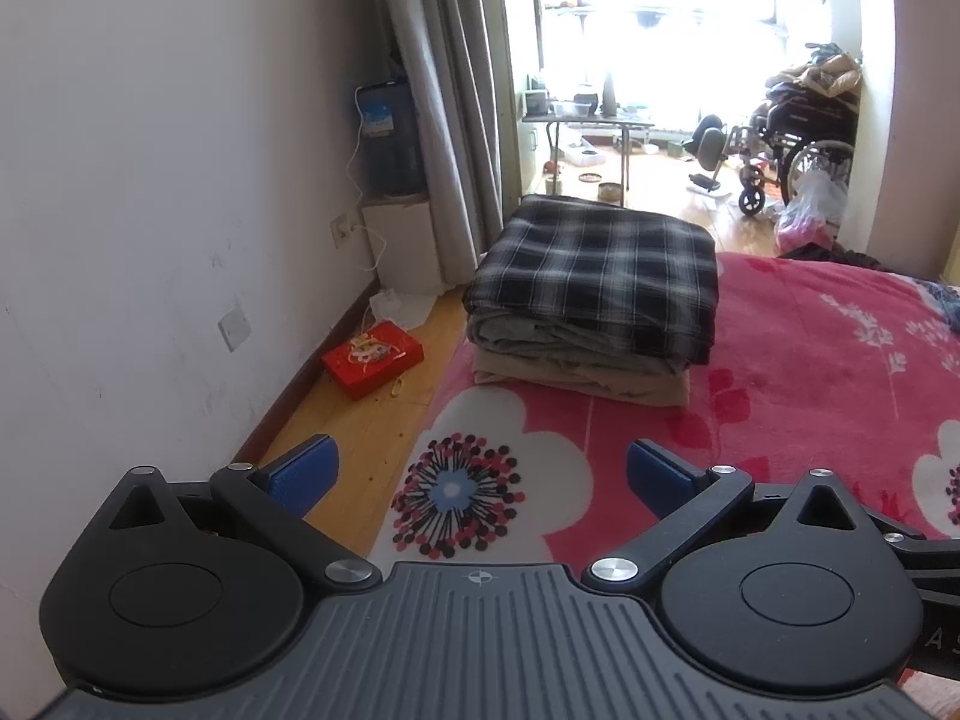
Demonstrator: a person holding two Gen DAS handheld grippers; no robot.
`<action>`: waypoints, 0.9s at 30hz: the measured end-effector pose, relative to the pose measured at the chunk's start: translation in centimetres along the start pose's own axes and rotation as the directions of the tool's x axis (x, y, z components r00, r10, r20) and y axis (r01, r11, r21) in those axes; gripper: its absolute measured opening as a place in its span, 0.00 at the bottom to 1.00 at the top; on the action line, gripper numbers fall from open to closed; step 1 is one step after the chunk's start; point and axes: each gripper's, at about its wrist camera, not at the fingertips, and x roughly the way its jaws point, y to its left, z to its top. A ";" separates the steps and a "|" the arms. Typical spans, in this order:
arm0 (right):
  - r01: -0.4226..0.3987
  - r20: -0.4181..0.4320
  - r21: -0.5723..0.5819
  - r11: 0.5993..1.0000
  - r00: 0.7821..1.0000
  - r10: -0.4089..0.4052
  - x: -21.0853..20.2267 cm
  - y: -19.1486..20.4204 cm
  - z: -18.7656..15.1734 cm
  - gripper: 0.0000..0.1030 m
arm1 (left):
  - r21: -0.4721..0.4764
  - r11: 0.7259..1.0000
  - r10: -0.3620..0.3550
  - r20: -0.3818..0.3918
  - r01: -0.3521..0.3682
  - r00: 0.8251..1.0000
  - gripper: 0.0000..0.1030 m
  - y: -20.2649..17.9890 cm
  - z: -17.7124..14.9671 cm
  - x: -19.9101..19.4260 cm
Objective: Fold clothes
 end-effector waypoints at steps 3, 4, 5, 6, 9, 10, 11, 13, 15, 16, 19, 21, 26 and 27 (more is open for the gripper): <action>-0.002 -0.002 -0.002 1.000 1.000 0.002 0.0 0.1 0.0 1.00 | 0.001 1.000 -0.002 -0.001 0.002 1.000 1.00 0.0 0.0 0.0; -0.002 -0.002 -0.002 1.000 1.000 0.002 0.0 0.1 0.0 1.00 | 0.001 1.000 -0.003 -0.001 0.003 1.000 1.00 0.0 0.0 0.0; -0.002 -0.001 -0.002 1.000 1.000 0.002 0.0 0.1 0.0 1.00 | 0.001 1.000 -0.005 -0.001 0.005 1.000 1.00 0.0 0.0 0.0; -0.001 -0.001 -0.003 1.000 1.000 0.001 0.0 0.2 0.0 1.00 | 0.000 1.000 -0.006 -0.001 0.006 1.000 1.00 0.0 -0.1 0.0; 0.002 -0.002 -0.006 1.000 1.000 -0.002 0.0 0.2 -0.1 1.00 | -0.003 1.000 -0.007 -0.001 0.007 1.000 1.00 -0.1 -0.1 0.0; 0.002 -0.002 -0.006 1.000 1.000 -0.002 0.0 0.2 -0.1 1.00 | -0.004 1.000 -0.007 -0.001 0.007 1.000 1.00 0.0 -0.1 0.0; 0.003 -0.002 -0.007 1.000 1.000 -0.003 0.0 0.3 -0.1 1.00 | -0.005 1.000 -0.007 -0.001 0.007 1.000 1.00 0.0 -0.1 0.0; 0.004 -0.002 -0.008 1.000 1.000 -0.004 0.0 0.3 0.0 1.00 | -0.006 1.000 -0.008 -0.001 0.008 1.000 1.00 0.0 -0.1 0.0; 0.005 -0.001 -0.008 1.000 1.000 -0.005 0.0 0.4 -0.1 1.00 | -0.006 1.000 -0.009 -0.002 0.009 1.000 1.00 0.0 0.0 0.0; 0.005 0.000 -0.008 1.000 1.000 -0.005 -0.1 0.4 -0.1 1.00 | -0.006 1.000 -0.010 -0.002 0.010 1.000 1.00 0.0 0.0 0.0; 0.008 0.000 -0.010 1.000 1.000 -0.008 -0.1 0.4 -0.1 1.00 | -0.006 1.000 -0.010 -0.003 0.010 1.000 1.00 0.1 0.0 0.0; 0.009 0.000 -0.010 1.000 1.000 -0.009 -0.1 0.4 -0.1 1.00 | -0.008 1.000 -0.009 -0.003 0.009 1.000 1.00 0.1 0.0 0.0; 0.010 0.000 -0.012 1.000 1.000 -0.010 -0.1 0.6 -0.1 1.00 | -0.014 1.000 -0.008 -0.005 0.008 1.000 1.00 0.2 0.0 0.0; 0.010 0.000 -0.013 1.000 1.000 -0.010 -0.1 0.6 -0.1 1.00 | -0.015 1.000 -0.008 -0.006 0.008 1.000 1.00 0.2 0.0 0.0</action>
